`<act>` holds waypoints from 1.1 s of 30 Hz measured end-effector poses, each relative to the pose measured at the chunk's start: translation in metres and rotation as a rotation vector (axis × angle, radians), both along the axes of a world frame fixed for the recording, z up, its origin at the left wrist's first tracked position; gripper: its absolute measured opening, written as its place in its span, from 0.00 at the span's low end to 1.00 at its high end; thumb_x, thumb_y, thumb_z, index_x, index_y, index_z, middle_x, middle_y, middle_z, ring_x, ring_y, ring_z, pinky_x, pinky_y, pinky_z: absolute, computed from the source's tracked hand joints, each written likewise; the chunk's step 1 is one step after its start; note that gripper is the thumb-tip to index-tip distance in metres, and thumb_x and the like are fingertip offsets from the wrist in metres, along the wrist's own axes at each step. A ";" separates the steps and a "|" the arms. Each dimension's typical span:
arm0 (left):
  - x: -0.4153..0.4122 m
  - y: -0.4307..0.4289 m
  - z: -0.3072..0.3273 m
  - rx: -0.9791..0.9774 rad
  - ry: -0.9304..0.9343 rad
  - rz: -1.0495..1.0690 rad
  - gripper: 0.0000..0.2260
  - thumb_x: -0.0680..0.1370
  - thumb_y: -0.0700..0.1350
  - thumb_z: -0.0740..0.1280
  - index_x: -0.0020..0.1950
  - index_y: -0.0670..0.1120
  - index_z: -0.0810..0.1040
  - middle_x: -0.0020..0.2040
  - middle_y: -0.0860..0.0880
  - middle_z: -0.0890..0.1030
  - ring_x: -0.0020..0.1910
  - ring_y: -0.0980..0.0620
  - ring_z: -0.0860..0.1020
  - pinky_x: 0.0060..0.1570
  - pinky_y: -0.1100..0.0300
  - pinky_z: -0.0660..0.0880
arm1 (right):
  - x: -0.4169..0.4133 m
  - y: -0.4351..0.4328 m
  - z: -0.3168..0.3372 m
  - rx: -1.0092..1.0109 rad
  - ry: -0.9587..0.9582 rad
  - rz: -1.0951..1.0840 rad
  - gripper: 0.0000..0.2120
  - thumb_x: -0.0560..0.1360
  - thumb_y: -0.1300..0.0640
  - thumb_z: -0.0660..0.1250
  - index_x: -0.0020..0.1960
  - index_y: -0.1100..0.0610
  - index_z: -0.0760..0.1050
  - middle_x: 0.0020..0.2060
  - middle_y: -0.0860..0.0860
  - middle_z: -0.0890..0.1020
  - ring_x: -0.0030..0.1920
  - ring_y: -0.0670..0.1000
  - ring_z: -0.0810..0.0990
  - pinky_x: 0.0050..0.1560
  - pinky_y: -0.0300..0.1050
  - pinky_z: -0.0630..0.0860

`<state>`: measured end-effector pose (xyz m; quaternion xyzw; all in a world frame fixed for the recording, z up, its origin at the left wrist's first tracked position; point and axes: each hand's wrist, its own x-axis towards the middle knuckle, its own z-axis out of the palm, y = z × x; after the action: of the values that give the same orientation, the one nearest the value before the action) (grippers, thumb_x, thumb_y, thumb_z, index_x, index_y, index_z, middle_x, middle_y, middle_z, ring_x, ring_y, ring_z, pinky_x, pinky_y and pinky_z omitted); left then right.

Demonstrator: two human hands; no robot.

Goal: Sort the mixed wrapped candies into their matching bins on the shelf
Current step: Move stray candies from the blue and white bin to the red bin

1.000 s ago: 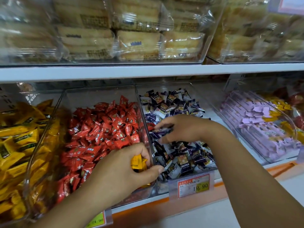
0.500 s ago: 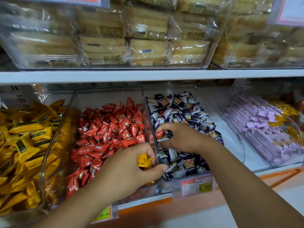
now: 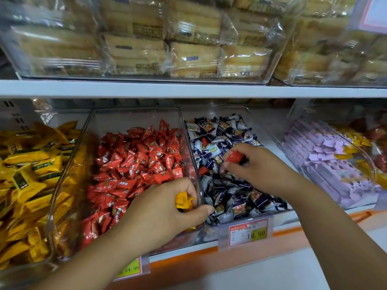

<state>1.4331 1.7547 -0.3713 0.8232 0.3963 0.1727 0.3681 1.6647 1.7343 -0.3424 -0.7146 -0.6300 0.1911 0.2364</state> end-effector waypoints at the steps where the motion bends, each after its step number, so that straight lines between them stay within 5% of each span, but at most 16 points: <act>1: 0.000 0.000 -0.001 0.002 0.000 -0.001 0.16 0.68 0.68 0.66 0.43 0.57 0.72 0.33 0.57 0.76 0.28 0.58 0.70 0.32 0.61 0.67 | -0.003 0.003 0.001 0.069 -0.048 0.005 0.03 0.76 0.52 0.68 0.49 0.49 0.77 0.46 0.46 0.79 0.45 0.47 0.78 0.44 0.38 0.73; 4: -0.001 0.001 -0.002 0.001 0.001 -0.001 0.18 0.68 0.70 0.65 0.43 0.57 0.72 0.35 0.52 0.77 0.29 0.57 0.70 0.34 0.52 0.71 | -0.017 0.016 -0.001 0.106 -0.115 0.083 0.08 0.78 0.56 0.67 0.55 0.46 0.79 0.48 0.42 0.79 0.47 0.42 0.77 0.46 0.34 0.71; 9: -0.001 0.002 -0.003 -0.013 -0.007 -0.003 0.18 0.68 0.69 0.66 0.43 0.56 0.72 0.35 0.52 0.77 0.29 0.57 0.70 0.35 0.50 0.73 | -0.033 0.035 -0.025 -0.209 -0.195 0.215 0.15 0.79 0.58 0.64 0.63 0.44 0.74 0.45 0.45 0.75 0.38 0.43 0.74 0.34 0.35 0.67; 13: -0.001 0.002 -0.004 -0.023 -0.014 -0.007 0.18 0.68 0.69 0.66 0.43 0.56 0.73 0.33 0.54 0.76 0.28 0.57 0.69 0.35 0.50 0.73 | -0.029 0.036 -0.027 -0.136 -0.092 0.190 0.08 0.79 0.56 0.65 0.54 0.44 0.76 0.41 0.40 0.74 0.44 0.45 0.75 0.37 0.33 0.66; 17: -0.001 0.004 -0.005 -0.027 -0.017 -0.010 0.18 0.68 0.69 0.66 0.43 0.56 0.72 0.33 0.53 0.76 0.28 0.57 0.69 0.34 0.51 0.72 | -0.018 0.032 -0.007 -0.051 0.025 0.093 0.12 0.80 0.55 0.62 0.60 0.42 0.75 0.47 0.42 0.79 0.33 0.40 0.78 0.29 0.34 0.70; 21: -0.001 0.004 -0.005 -0.023 -0.011 -0.014 0.19 0.67 0.70 0.66 0.43 0.56 0.72 0.33 0.53 0.76 0.28 0.57 0.69 0.32 0.53 0.70 | -0.010 0.027 0.024 0.032 0.123 0.006 0.12 0.80 0.57 0.63 0.59 0.44 0.76 0.33 0.41 0.76 0.25 0.38 0.75 0.25 0.29 0.67; 23: -0.001 0.003 -0.004 -0.021 -0.009 -0.015 0.18 0.68 0.69 0.66 0.43 0.56 0.72 0.33 0.54 0.75 0.28 0.57 0.69 0.32 0.56 0.69 | -0.021 0.030 0.032 0.177 0.277 -0.007 0.09 0.79 0.57 0.64 0.57 0.46 0.76 0.34 0.42 0.77 0.26 0.36 0.75 0.31 0.32 0.70; 25: -0.001 0.003 -0.004 -0.015 -0.012 -0.011 0.18 0.68 0.69 0.66 0.43 0.56 0.72 0.33 0.54 0.75 0.28 0.57 0.69 0.32 0.56 0.69 | -0.037 0.037 0.034 0.198 0.396 0.076 0.11 0.78 0.48 0.66 0.59 0.41 0.73 0.44 0.42 0.82 0.39 0.35 0.80 0.44 0.32 0.74; 28: -0.001 0.003 -0.004 -0.012 -0.017 -0.009 0.18 0.68 0.70 0.66 0.43 0.56 0.72 0.32 0.52 0.76 0.28 0.57 0.68 0.33 0.51 0.70 | -0.035 0.059 0.019 0.237 0.454 0.029 0.10 0.77 0.40 0.62 0.57 0.38 0.74 0.52 0.42 0.82 0.54 0.46 0.81 0.58 0.49 0.77; 30: -0.001 0.003 -0.003 -0.019 -0.019 -0.010 0.18 0.68 0.69 0.66 0.43 0.56 0.72 0.33 0.52 0.76 0.28 0.57 0.69 0.33 0.51 0.71 | -0.022 0.069 0.009 0.207 0.260 -0.083 0.11 0.82 0.50 0.58 0.59 0.48 0.76 0.51 0.48 0.82 0.48 0.55 0.82 0.50 0.53 0.80; 33: -0.001 0.002 -0.003 -0.023 -0.025 -0.009 0.17 0.69 0.68 0.68 0.42 0.56 0.72 0.32 0.55 0.76 0.28 0.58 0.69 0.32 0.56 0.68 | -0.013 0.076 -0.015 -0.003 -0.103 -0.008 0.17 0.82 0.56 0.57 0.71 0.50 0.69 0.64 0.54 0.76 0.40 0.50 0.78 0.34 0.35 0.75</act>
<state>1.4325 1.7569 -0.3740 0.8185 0.3898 0.1764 0.3834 1.6519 1.8103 -0.3578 -0.7265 -0.6381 0.1540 0.2034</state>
